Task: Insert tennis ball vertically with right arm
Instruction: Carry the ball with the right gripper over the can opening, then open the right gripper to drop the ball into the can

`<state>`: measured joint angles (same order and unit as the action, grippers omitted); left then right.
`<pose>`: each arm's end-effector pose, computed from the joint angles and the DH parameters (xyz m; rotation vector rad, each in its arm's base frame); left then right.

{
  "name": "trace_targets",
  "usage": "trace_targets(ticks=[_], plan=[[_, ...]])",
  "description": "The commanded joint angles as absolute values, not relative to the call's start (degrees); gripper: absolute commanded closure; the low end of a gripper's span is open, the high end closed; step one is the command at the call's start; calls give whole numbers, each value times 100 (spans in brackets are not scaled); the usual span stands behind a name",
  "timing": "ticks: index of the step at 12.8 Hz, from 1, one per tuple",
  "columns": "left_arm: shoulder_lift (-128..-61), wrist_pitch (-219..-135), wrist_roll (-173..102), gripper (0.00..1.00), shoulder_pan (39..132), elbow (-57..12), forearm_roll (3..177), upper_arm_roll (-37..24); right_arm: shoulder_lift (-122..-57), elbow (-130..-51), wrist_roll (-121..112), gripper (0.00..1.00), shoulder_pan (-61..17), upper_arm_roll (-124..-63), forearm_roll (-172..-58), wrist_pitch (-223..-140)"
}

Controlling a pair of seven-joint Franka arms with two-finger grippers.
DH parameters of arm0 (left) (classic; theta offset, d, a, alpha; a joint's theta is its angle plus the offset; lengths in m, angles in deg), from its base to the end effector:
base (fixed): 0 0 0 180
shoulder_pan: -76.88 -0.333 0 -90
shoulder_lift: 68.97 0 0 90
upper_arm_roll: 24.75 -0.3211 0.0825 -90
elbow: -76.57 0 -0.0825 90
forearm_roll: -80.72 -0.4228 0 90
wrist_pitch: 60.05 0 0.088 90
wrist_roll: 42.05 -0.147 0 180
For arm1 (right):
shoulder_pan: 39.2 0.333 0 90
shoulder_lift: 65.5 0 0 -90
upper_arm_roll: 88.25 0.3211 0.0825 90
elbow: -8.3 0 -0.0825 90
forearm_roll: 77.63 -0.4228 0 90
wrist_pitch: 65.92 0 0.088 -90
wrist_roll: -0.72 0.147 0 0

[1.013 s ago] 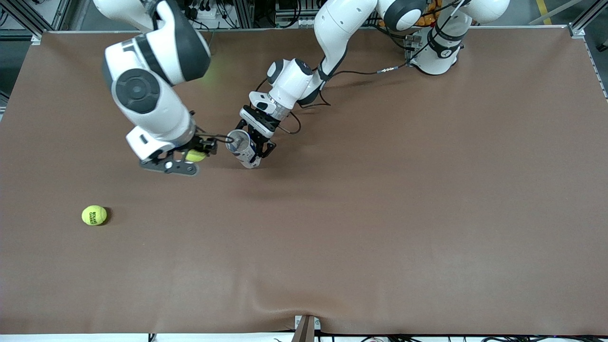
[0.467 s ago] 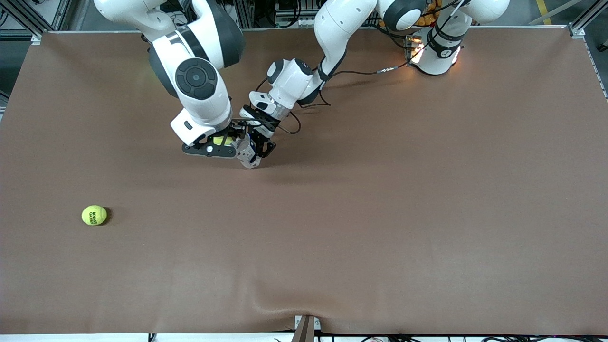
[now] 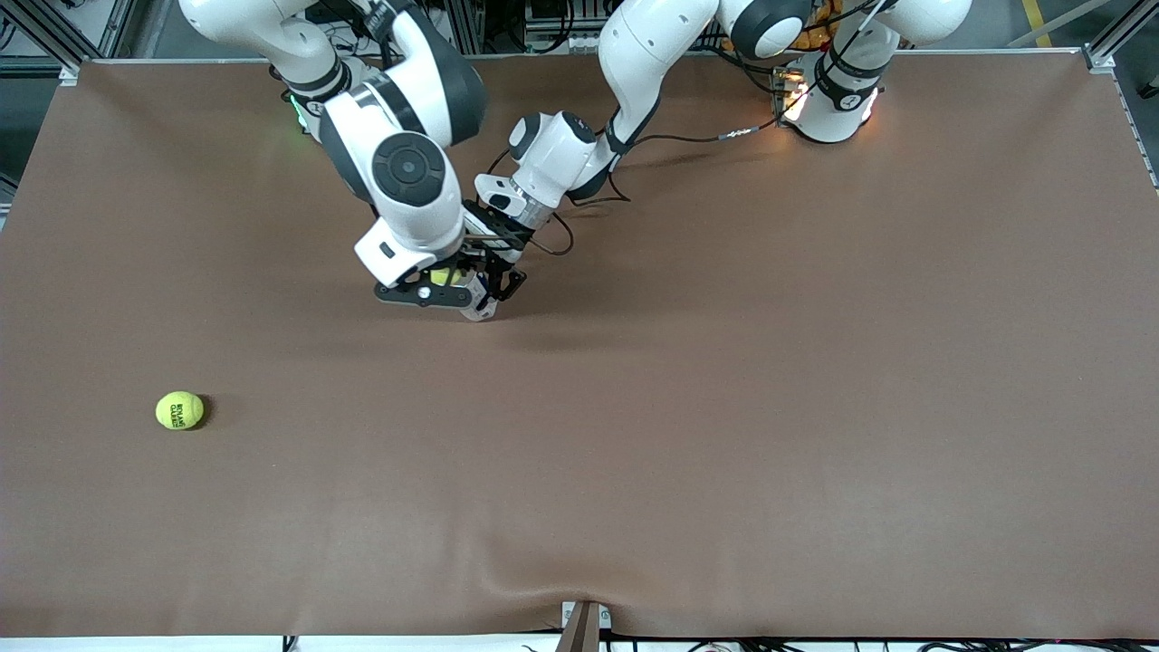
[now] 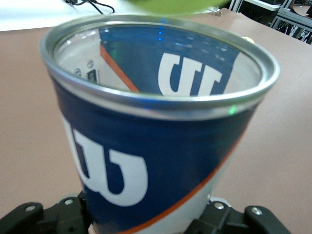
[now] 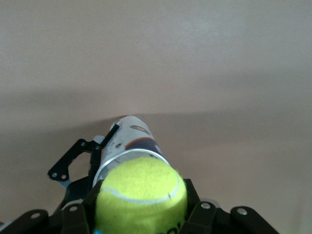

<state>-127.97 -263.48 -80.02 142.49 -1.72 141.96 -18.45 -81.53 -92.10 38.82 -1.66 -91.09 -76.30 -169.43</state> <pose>0.3792 -0.6924 0.1364 2.3250 -0.7208 1.0934 0.5239 0.3610 0.3418 2.9689 -0.0757 -0.2387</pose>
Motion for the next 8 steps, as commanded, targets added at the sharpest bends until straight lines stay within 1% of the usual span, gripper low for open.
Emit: trace_targets(ticks=[1, 5, 7, 8], plan=[[-13005, -26334, -7896, 26, 14332, -16, 14277, -1886, -8202, -9216, 4027, 100, -53, -9177, -7658, -17016], [-13014, -26334, -7896, 26, 14341, -16, 14277, -1886, -8202, -9242, 4019, 100, -62, -9177, -7649, -16999], [-13023, -26325, -7896, 26, 14341, -16, 14277, -1886, -8211, -9242, 4019, 90, -71, -9177, -7649, -16998], [-13023, -26325, -7896, 26, 14341, -16, 14277, -1886, -8219, -9242, 4019, 70, -88, -9177, -7649, -16990]])
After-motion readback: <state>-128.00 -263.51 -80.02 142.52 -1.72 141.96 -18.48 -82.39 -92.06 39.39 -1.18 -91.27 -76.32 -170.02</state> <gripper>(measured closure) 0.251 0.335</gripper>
